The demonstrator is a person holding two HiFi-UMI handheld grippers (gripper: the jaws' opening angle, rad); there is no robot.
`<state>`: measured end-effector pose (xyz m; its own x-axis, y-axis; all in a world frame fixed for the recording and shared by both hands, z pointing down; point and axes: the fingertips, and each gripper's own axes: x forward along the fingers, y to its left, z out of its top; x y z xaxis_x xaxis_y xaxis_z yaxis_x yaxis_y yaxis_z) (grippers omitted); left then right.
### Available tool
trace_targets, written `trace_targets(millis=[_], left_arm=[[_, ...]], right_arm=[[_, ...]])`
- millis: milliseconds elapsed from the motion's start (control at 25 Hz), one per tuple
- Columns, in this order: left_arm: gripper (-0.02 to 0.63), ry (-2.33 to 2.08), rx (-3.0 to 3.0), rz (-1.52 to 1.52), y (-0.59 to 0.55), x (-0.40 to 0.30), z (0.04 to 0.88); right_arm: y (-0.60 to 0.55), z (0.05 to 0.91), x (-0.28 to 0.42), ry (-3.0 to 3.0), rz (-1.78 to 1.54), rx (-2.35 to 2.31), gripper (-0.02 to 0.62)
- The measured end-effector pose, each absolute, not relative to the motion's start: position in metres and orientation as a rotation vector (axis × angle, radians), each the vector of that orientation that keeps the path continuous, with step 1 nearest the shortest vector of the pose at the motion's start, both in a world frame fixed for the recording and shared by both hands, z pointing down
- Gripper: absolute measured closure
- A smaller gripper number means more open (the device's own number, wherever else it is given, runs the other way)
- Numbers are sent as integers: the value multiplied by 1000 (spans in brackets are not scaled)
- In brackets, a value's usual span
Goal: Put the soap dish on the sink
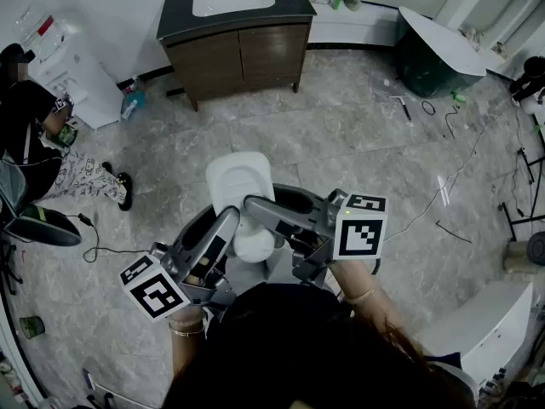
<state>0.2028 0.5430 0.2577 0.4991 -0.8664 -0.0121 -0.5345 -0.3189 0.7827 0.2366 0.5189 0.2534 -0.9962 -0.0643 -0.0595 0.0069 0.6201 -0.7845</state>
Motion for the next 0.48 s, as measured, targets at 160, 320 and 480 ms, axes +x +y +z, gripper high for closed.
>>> trace_targets(millis=[160, 320, 480], left_arm=[[474, -1154, 1998, -561, 542, 202, 261], [473, -1145, 1993, -562, 539, 202, 264], [474, -1144, 2011, -554, 538, 201, 266]], right_arm=[[518, 256, 236, 2750, -1338, -56, 446], [516, 259, 235, 2750, -1338, -66, 446], [515, 262, 234, 2749, -1329, -76, 446]])
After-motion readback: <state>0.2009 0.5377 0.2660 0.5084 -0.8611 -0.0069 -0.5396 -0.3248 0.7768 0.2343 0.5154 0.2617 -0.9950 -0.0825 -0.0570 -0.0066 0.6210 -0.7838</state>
